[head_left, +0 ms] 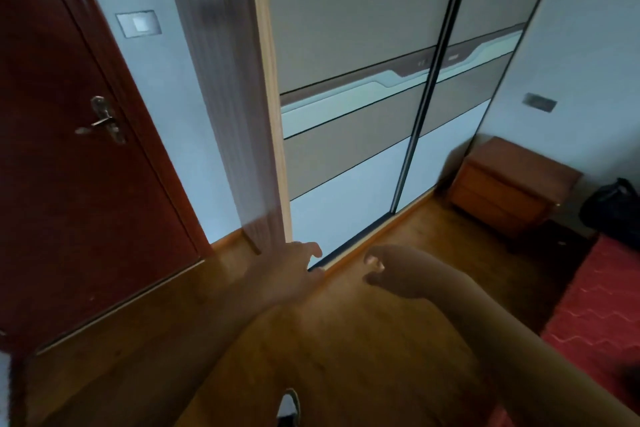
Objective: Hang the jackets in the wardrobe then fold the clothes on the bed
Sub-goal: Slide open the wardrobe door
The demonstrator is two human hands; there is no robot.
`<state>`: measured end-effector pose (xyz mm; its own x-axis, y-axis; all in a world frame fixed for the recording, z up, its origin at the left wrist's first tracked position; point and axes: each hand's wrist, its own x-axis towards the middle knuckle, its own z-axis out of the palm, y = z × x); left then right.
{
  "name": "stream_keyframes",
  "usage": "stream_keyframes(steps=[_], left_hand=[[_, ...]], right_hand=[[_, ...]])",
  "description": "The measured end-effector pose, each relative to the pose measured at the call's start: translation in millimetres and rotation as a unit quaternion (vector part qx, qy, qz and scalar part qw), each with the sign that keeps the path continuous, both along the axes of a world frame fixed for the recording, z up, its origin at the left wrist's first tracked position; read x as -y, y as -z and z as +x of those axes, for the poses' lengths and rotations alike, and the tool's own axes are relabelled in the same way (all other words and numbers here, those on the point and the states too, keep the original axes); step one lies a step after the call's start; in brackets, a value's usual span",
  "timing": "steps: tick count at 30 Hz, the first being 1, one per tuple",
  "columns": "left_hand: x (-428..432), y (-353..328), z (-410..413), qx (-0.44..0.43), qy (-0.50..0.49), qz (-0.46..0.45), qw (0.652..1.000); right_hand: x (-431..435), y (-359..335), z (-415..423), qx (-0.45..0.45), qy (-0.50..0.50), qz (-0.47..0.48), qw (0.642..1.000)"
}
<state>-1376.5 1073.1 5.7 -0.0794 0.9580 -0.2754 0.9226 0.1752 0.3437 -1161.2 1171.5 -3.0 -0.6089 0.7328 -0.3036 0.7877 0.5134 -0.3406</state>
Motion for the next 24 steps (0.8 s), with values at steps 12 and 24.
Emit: stream_keyframes(steps=[12,24], left_hand=[[-233.9,8.0,-35.7,-0.021,0.079,-0.012,0.997],[-449.9,21.0,61.7,-0.034,0.052,-0.036,0.997]], right_hand=[[-183.9,14.8,-22.1,0.007,0.120,-0.009,0.993],[-410.2,26.1,68.5,0.012,0.087,-0.024,0.996]])
